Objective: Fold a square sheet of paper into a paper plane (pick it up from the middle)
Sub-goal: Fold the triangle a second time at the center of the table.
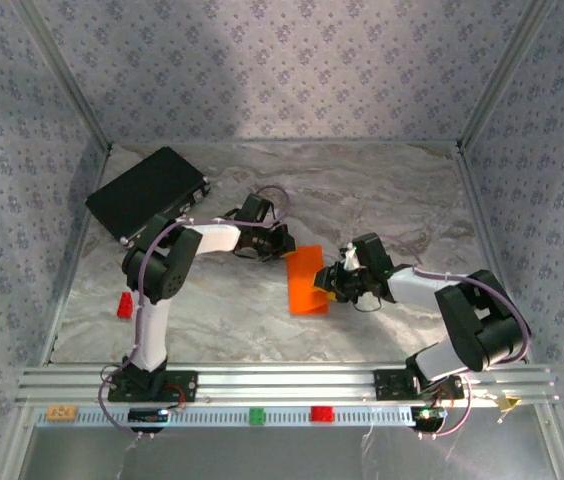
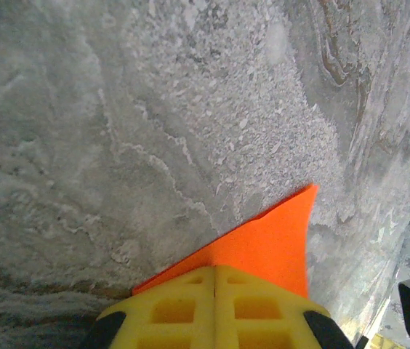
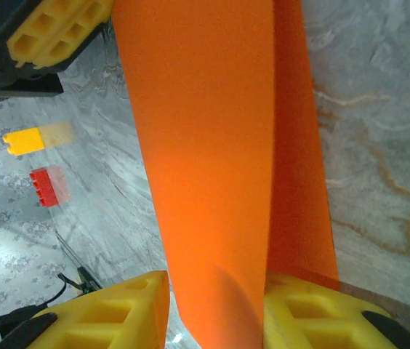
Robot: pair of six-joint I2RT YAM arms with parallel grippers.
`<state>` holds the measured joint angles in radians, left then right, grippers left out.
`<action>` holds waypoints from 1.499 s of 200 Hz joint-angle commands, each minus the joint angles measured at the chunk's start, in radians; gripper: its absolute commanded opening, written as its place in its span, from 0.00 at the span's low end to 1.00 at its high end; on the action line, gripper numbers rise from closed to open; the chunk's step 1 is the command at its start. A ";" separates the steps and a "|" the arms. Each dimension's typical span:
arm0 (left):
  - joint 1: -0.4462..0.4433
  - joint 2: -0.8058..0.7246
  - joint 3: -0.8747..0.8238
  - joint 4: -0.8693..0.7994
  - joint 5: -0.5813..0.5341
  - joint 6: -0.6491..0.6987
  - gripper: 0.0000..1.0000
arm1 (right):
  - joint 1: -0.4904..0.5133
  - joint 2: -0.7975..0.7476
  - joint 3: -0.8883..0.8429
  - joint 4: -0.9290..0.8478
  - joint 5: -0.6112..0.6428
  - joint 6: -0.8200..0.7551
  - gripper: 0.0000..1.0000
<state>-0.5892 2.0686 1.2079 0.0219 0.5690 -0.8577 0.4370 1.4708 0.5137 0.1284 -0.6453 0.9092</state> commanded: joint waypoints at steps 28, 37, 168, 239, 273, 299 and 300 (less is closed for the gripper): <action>0.001 -0.001 -0.013 -0.006 0.018 -0.004 0.02 | -0.034 0.031 -0.023 0.051 -0.033 -0.001 0.22; 0.002 -0.002 -0.010 -0.004 0.024 -0.003 0.07 | -0.038 0.033 -0.021 0.038 -0.018 -0.003 0.19; 0.010 -0.334 -0.031 -0.107 -0.093 0.106 0.92 | -0.034 0.104 -0.025 0.238 0.053 0.102 0.01; -0.092 -0.500 -0.265 0.085 -0.173 0.242 0.76 | -0.062 0.123 0.001 0.231 -0.042 0.054 0.14; -0.178 -0.556 -0.364 0.148 -0.239 0.317 0.69 | -0.079 0.139 0.011 0.222 -0.080 0.036 0.16; -0.219 -0.543 -0.347 0.063 -0.230 0.339 0.63 | -0.089 0.138 0.016 0.214 -0.092 0.028 0.16; -0.222 -0.542 -0.346 0.063 -0.231 0.340 0.63 | -0.090 0.138 0.017 0.214 -0.093 0.028 0.16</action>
<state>-0.7830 1.5444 0.8509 0.0937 0.3649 -0.5831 0.3588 1.5978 0.5030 0.3634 -0.6975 0.9684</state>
